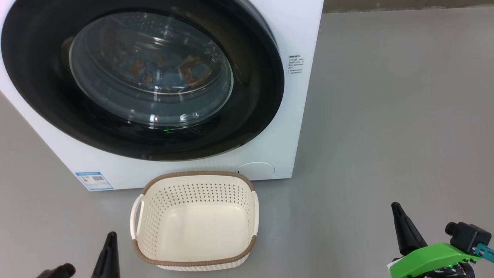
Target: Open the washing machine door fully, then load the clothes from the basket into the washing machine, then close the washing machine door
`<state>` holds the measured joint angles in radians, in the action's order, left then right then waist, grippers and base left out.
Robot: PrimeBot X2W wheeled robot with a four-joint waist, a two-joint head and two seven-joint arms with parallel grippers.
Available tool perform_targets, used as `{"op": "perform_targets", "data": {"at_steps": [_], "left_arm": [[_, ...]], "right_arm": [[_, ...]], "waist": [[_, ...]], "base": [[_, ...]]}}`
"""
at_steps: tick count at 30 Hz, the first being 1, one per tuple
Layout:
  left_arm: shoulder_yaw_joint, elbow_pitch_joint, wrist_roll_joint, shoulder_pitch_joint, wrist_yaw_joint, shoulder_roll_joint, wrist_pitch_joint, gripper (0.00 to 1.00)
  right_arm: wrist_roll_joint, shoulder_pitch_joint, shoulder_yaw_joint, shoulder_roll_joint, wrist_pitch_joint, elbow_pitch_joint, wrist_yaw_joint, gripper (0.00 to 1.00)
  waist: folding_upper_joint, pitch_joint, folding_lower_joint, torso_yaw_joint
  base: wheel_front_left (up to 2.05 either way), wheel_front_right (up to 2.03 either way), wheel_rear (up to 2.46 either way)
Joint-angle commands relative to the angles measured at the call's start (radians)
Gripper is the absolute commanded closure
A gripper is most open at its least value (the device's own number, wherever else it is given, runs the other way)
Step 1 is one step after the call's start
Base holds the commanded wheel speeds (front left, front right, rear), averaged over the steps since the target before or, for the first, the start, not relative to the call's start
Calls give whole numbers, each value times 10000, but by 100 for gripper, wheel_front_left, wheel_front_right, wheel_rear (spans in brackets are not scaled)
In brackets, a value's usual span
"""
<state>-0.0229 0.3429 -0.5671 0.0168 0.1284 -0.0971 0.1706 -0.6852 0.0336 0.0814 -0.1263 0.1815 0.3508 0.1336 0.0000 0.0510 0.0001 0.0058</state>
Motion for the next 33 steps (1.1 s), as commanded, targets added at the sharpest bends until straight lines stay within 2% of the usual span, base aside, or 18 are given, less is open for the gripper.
{"op": "perform_targets", "data": {"at_steps": [1, 33], "left_arm": [[197, -325, -356, 324, 6, -77, -65, 100], [584, -539, -3645, 517, 11, 101, -976, 100]], "right_arm": [[-323, 320, -117, -54, -87, -281, -7, 100], [-3285, 453, -663, 173, -979, -539, -14, 100]], "waist": [[0, -10, 0, -1], [0, -164, -1, -20]], "base": [[0, 0, 0], [0, 0, 0]]}}
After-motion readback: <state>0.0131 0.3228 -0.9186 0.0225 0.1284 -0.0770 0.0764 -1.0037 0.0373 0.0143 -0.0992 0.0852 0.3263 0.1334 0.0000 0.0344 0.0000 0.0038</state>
